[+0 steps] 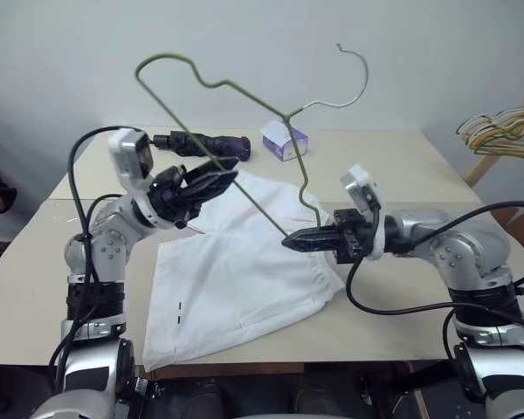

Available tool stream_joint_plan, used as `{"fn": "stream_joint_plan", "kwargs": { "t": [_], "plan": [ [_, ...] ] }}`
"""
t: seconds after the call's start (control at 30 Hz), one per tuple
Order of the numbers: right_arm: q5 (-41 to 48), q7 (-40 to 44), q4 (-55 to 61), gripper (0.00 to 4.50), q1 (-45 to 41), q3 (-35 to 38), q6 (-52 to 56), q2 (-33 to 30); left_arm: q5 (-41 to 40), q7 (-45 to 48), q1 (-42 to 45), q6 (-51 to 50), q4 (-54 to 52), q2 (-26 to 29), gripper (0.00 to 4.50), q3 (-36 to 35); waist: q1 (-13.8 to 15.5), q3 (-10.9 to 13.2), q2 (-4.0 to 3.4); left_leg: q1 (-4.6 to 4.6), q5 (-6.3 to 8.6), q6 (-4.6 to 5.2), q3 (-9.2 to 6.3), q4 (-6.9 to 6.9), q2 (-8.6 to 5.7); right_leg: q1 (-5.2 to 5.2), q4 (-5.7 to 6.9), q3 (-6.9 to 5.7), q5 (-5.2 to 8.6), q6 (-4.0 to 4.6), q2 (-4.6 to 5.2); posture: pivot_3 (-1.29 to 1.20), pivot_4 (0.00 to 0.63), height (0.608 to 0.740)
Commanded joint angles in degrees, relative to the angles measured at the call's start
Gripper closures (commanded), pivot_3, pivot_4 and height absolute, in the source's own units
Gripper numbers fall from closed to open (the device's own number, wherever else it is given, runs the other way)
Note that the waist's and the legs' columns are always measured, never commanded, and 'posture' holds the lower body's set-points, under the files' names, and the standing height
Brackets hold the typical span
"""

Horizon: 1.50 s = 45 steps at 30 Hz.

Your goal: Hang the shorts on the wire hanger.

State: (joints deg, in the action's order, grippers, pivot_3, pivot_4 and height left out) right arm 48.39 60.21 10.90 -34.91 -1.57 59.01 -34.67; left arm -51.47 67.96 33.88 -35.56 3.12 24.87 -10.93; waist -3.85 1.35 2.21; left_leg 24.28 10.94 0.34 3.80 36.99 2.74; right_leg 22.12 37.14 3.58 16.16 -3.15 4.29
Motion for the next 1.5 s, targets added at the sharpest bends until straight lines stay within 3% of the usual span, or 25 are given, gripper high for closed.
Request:
{"fn": "stream_joint_plan", "kwargs": {
  "t": [0.03, 0.2, 0.37, 0.47, 0.6, 0.8, 0.9, 1.2, 1.5],
  "plan": [
    [3.9, -4.4, -0.9, 4.50, -0.5, 6.9, 1.3, 1.1, 5.8, -3.7, -0.4, 1.8, 0.4, 1.8, 1.57, 1.8, 0.0, 0.0, 0.00, 0.00, 0.00, 0.00, 0.00, 0.00, 0.00, 0.00, 0.00, 0.00, 0.00, 0.00, 0.00, -0.07, 0.000, 0.740],
    [6.4, -11.4, -1.9, 4.50, 2.3, 13.0, 6.1, 0.1, 12.6, -5.2, -4.9, 3.8, -0.1, 4.7, 0.01, 4.2, -0.2, 0.0, 0.00, -0.01, 0.00, 0.00, 0.02, -0.04, 0.02, 0.02, 0.00, 0.01, 0.00, 0.00, -0.01, -0.08, 0.000, 0.740],
    [6.7, -13.8, -1.1, 4.50, 11.7, 16.9, 12.8, -7.2, 22.6, -7.1, -8.9, 9.8, 0.1, 8.1, 0.01, 8.3, 0.5, 0.0, -0.01, 0.04, 0.00, 0.00, 0.05, -0.03, -0.01, 0.03, -0.04, 0.00, 0.00, 0.01, 0.06, -0.08, 0.000, 0.740],
    [6.6, -13.6, -0.4, 4.50, 19.3, 19.1, 16.2, -13.1, 24.3, -5.3, -10.6, 10.8, -1.2, 10.1, 0.01, 9.6, 0.7, 0.0, -0.02, 0.06, 0.01, 0.01, 0.08, -0.03, -0.02, 0.04, -0.07, 0.00, 0.00, 0.01, 0.08, -0.08, 0.000, 0.740],
    [8.4, -7.3, -5.3, 4.50, 28.2, 21.6, 20.6, -21.0, 24.4, -3.8, -12.4, 10.8, -3.8, 11.2, 0.01, 10.5, 0.6, 0.0, -0.05, 0.03, 0.02, 0.03, 0.10, -0.03, 0.00, 0.05, -0.07, 0.04, 0.00, 0.01, 0.06, -0.09, 0.000, 0.740],
    [5.4, 3.2, -16.7, 4.50, 33.2, 14.4, 21.4, -29.0, 25.1, -4.1, -13.0, 10.6, -5.1, 11.0, 0.01, 11.7, -0.4, 0.0, -0.08, -0.07, 0.02, 0.03, 0.09, -0.02, 0.02, -0.03, -0.06, 0.05, 0.01, 0.02, 0.03, -0.10, 0.000, 0.740],
    [2.8, 5.4, -19.5, 4.50, 31.9, 10.8, 19.5, -29.8, 25.1, -4.0, -12.9, 10.6, -5.2, 11.1, 0.01, 11.9, -0.8, -0.1, -0.18, -0.10, 0.03, 0.04, 0.09, -0.03, 0.06, -0.03, -0.06, 0.10, 0.01, 0.02, -0.04, -0.10, 0.000, 0.740],
    [-2.3, 7.0, -26.2, 4.50, 22.3, 5.4, 15.5, -23.0, 25.8, -3.7, -12.3, 10.8, -4.0, 10.9, 0.01, 12.2, -0.9, -0.1, -0.23, -0.05, 0.03, 0.04, 0.06, -0.02, 0.04, 0.00, -0.06, 0.10, 0.02, 0.01, -0.07, -0.08, 0.000, 0.740],
    [-2.3, 13.2, -23.0, 4.50, 26.3, 5.7, 10.7, -23.5, 26.3, -3.5, -12.4, 11.2, -3.8, 10.9, 0.01, 12.2, 0.3, -0.1, -0.25, -0.03, 0.04, 0.05, 0.08, 0.03, -0.01, 0.00, -0.06, 0.10, 0.01, -0.03, -0.01, -0.07, 0.000, 0.740]
  ]
}}
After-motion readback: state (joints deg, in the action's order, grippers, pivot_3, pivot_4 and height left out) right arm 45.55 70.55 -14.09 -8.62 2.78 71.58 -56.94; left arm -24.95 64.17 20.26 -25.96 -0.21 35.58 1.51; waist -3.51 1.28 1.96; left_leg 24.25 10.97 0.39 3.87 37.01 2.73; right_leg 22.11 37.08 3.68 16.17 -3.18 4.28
